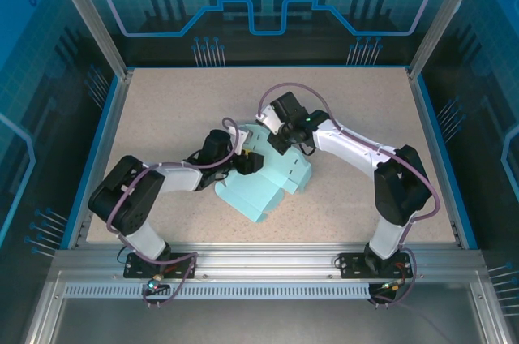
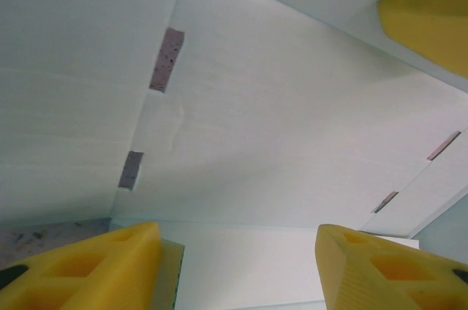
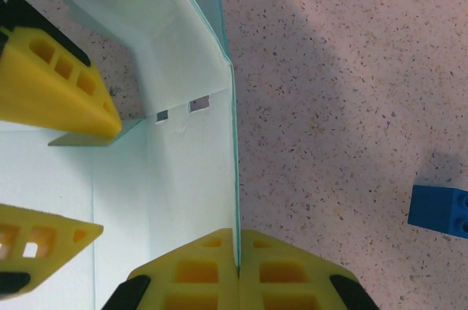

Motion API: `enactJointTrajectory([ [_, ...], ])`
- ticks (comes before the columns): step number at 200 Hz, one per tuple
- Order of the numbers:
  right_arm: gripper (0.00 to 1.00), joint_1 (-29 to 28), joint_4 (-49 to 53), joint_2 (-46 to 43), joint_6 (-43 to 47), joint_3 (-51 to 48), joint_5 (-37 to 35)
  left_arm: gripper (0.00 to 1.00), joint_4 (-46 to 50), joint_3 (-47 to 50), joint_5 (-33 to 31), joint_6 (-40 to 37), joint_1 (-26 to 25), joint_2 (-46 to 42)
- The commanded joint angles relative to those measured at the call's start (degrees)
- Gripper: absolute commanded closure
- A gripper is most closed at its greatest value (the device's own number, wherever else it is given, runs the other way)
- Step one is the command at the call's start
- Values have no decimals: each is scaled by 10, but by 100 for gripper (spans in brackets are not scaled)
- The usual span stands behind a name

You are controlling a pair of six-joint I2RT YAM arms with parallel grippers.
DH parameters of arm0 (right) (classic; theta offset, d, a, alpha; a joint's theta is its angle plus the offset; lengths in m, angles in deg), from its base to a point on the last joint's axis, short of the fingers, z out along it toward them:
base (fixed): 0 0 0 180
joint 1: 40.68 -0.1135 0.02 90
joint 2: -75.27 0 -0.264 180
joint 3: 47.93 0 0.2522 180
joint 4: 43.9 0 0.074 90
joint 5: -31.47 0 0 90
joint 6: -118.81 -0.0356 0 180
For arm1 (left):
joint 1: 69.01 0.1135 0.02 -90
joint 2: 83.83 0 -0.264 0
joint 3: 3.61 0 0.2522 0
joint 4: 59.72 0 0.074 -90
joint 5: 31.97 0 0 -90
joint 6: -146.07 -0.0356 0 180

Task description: Fold the paper box

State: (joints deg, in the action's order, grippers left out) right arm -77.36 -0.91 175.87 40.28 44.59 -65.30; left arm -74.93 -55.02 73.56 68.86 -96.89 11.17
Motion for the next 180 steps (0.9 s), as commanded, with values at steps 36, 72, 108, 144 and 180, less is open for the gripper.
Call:
enactJointTrajectory([
  [36, 100, 6, -21, -5, -15, -5, 11, 40, -42, 10, 8, 16, -13, 54],
  [72, 100, 10, -30, -7, -17, -10, 10, 40, -60, 10, 20, 25, -13, 77],
  [108, 100, 19, -34, -15, -15, -15, 11, 40, -85, 32, 37, 37, -14, 62],
  [144, 100, 20, -34, -24, -1, -22, -9, 38, -75, 32, 36, 41, -9, 21],
  [180, 100, 18, -40, -29, 31, -35, -36, 32, -60, 29, 33, 55, 9, -27],
])
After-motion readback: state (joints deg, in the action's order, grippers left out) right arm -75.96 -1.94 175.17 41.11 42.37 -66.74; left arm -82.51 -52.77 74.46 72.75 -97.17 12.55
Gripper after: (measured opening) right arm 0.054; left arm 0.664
